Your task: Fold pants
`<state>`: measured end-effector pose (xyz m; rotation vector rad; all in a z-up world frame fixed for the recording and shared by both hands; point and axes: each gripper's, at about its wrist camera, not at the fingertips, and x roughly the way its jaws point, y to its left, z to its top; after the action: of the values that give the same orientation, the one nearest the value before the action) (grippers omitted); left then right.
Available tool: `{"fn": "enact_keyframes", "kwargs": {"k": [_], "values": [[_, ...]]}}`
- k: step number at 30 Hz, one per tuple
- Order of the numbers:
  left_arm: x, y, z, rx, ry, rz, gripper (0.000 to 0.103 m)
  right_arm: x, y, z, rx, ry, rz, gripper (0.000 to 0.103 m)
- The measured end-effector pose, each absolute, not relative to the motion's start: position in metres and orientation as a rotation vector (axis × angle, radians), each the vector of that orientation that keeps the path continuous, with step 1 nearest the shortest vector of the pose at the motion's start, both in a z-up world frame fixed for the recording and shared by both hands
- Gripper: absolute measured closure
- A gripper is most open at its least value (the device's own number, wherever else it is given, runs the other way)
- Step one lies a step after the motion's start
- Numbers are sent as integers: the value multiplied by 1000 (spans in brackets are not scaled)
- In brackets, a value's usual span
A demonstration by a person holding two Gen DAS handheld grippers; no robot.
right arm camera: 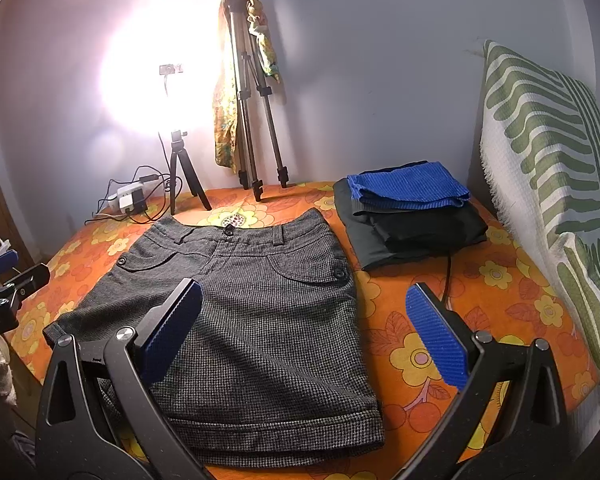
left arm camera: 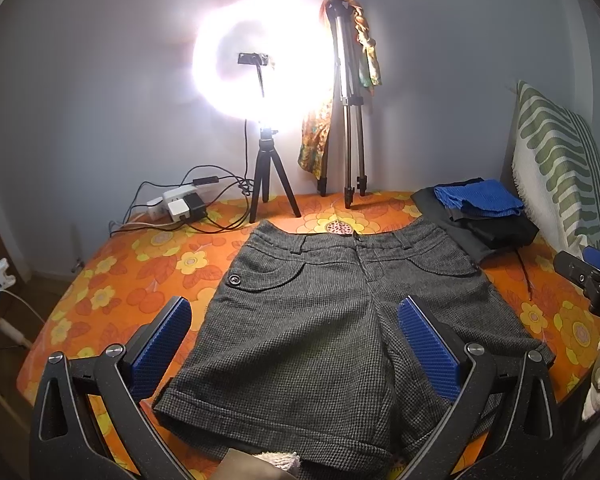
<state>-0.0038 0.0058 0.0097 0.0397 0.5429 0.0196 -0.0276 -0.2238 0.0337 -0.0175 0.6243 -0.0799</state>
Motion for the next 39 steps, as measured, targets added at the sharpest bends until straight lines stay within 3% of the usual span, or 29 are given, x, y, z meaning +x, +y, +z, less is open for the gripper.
{"fn": "enact_keyframes", "kwargs": {"k": [39], "values": [[0, -5, -1, 29, 593, -60, 0, -28, -233, 44, -8, 597, -91, 0]]}}
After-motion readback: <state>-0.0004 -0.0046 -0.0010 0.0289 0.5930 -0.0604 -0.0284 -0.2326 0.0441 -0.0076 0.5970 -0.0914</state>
